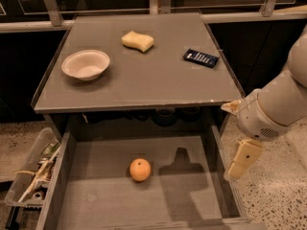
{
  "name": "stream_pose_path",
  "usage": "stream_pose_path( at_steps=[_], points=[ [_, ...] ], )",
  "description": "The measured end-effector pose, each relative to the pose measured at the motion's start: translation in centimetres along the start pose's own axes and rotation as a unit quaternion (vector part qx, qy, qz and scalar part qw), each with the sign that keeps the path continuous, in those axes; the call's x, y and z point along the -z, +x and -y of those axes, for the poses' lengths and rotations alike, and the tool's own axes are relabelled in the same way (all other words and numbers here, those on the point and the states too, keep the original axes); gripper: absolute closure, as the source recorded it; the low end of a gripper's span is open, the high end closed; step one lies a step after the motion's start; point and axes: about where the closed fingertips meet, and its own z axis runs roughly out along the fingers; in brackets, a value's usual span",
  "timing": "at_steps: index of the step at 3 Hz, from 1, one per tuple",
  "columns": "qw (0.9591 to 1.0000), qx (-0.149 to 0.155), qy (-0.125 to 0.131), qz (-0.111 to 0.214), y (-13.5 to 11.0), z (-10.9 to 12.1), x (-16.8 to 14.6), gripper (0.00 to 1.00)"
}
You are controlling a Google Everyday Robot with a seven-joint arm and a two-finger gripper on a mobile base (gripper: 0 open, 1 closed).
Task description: Pick orange from top drawer and place on counter
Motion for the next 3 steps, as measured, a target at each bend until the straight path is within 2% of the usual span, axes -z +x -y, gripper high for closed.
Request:
stream_pose_path(
  at_steps=[1, 2, 3],
  points=[
    [0.9999, 0.011, -0.002, 0.01, -0.4, -0.4, -0.3, 0.0],
    [0.9977, 0.029, -0.011, 0.06, -1.5, -1.7, -3.8, 0.0],
    [0.9916, 0.031, 0.003, 0.126, -3.2, -1.9, -8.0, 0.0]
  ],
)
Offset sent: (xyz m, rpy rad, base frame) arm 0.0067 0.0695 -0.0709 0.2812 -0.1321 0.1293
